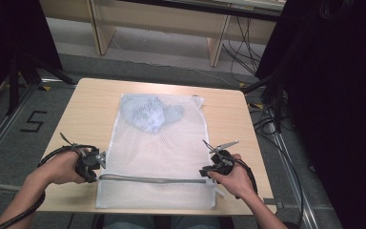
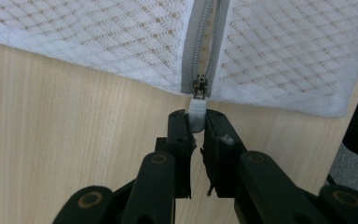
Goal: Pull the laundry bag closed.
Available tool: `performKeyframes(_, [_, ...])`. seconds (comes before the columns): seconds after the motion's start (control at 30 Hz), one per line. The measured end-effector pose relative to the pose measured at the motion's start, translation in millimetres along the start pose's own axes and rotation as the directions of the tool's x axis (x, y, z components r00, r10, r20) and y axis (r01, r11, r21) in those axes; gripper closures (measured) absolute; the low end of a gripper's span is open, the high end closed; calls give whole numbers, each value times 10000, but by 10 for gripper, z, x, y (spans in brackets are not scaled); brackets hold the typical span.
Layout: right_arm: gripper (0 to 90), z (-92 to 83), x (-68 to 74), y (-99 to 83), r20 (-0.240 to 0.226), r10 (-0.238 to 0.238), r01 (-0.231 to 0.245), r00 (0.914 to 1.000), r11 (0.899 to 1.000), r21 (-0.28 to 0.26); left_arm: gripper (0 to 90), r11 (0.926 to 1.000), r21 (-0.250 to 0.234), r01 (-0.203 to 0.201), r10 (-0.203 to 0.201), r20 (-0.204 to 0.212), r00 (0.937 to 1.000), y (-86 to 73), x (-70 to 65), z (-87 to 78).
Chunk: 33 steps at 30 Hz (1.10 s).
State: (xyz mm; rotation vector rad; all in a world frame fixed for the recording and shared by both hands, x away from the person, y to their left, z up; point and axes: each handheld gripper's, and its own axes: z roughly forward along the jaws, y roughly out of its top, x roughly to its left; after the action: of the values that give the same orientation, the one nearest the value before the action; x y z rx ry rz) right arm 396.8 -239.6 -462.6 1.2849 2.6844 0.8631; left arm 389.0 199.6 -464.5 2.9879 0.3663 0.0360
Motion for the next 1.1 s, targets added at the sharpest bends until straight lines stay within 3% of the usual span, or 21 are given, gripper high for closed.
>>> performKeyframes(0.1, [748, 11, 27, -4, -106, 310, -309, 9995, 9994, 124, 810, 9999, 121, -62, 62, -15, 10000, 22, -12, -24])
performKeyframes(0.23, [748, 16, 29, 1, -106, 200, -198, 9997, 9997, 169, 811, 9998, 155, -111, 111, 4, 9999, 37, -11, -41])
performKeyframes(0.3, [748, 14, 42, 1, -112, 362, -359, 9993, 9990, 269, 811, 9998, 180, -129, 129, -2, 9999, 42, -15, -52])
performKeyframes(0.5, [748, 18, 44, 3, -95, 365, -362, 9993, 9990, 268, 812, 9996, 193, -224, 226, -106, 9997, 63, -24, -96])
performKeyframes(0.6, [748, 29, 27, 4, -115, -6, 7, 9999, 10000, 83, 811, 9991, 334, -271, 275, -111, 9996, 92, -38, -134])
performKeyframes(0.7, [747, 31, 28, 4, -121, 5, -3, 9999, 10000, 91, 811, 9990, 418, -156, 159, -50, 9999, 102, -52, -148])
performKeyframes(0.8, [748, 40, 30, 1, -76, 36, -35, 10000, 10000, 65, 811, 9979, 526, -374, 383, -149, 9992, 131, -47, -173])
performKeyframes(0.83, [748, 28, 44, 3, -58, 246, -244, 9997, 9993, 268, 811, 9975, 545, -459, 469, -181, 9987, 137, -44, -177])
performKeyframes(0.9, [747, 35, 36, 3, -22, 141, -141, 9999, 9997, 200, 811, 9977, 587, -330, 337, -110, 9994, 144, -57, -184])
performKeyframes(1.03, [747, 31, 44, 2, 18, 245, -245, 9997, 9993, 288, 811, 9970, 606, -482, 495, -190, 9986, 157, -51, -201])
performKeyframes(1.07, [747, 42, 28, 2, -78, -50, 51, 10000, 9999, 102, 811, 9974, 604, -402, 412, -143, 9991, 158, -58, -203])
performKeyframes(1.1, [747, 36, 36, 2, -35, 108, -108, 9999, 9997, 205, 811, 9978, 595, -295, 299, -70, 9995, 158, -67, -205])
